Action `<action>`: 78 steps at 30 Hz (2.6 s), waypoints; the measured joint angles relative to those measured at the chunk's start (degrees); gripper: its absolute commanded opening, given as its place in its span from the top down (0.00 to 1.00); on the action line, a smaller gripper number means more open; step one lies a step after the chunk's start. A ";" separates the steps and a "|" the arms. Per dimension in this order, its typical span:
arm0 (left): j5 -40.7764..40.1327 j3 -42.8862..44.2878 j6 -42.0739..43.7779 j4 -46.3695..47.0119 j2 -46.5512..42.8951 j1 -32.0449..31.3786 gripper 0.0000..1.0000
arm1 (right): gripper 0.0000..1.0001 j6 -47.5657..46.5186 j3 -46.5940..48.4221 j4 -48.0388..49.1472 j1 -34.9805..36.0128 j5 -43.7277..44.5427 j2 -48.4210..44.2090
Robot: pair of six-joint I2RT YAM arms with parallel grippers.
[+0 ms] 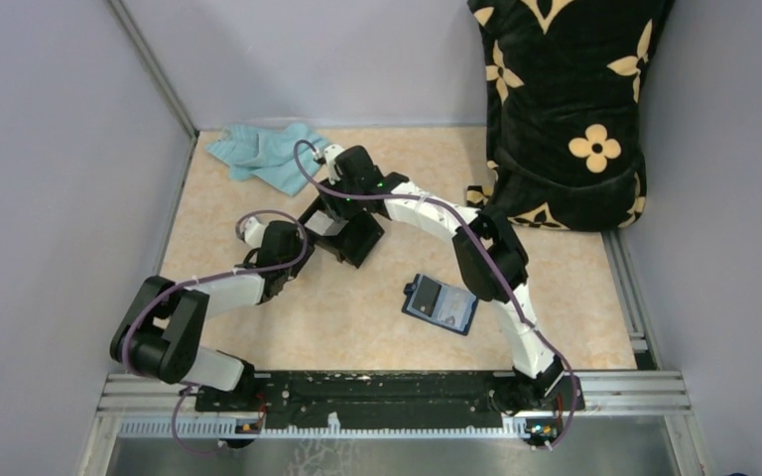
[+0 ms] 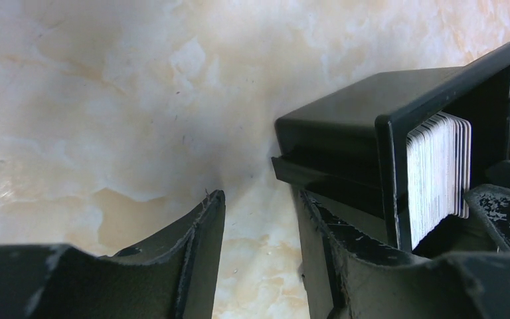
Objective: Put the credit cards into the card holder
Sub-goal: Move the storage box to the center of the board.
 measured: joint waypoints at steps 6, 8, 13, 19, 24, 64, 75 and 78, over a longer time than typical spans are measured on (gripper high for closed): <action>1.51 0.81 0.09 2.51 2.08 0.46 0.48 | 0.52 -1.07 -0.52 1.31 -1.51 0.72 -0.04; 1.77 0.96 0.09 3.17 2.60 0.48 0.48 | 0.52 -1.44 -1.62 2.56 -1.66 0.66 -0.46; 2.47 1.90 0.09 4.42 4.15 0.52 0.48 | 0.52 -2.47 -3.26 3.19 -1.86 0.74 -1.92; 2.80 2.89 0.24 4.63 5.25 0.63 0.48 | 0.52 -3.50 -4.48 4.02 -2.19 0.66 -5.53; 3.17 3.74 0.35 4.68 6.12 0.72 0.48 | 0.52 -4.44 -4.02 4.35 -3.26 0.72 -6.95; 6.67 7.41 2.43 6.88 10.62 0.74 0.48 | 0.83 -3.63 -8.70 7.74 -7.91 -2.45 -1.64; 7.65 5.20 1.68 6.82 8.48 0.07 0.48 | 0.84 -2.16 -17.73 9.31 -8.07 -0.55 -7.93; 7.65 4.79 1.33 6.82 8.13 -0.28 0.48 | 0.84 -1.75 -20.26 9.53 -8.20 -0.13 -9.79</action>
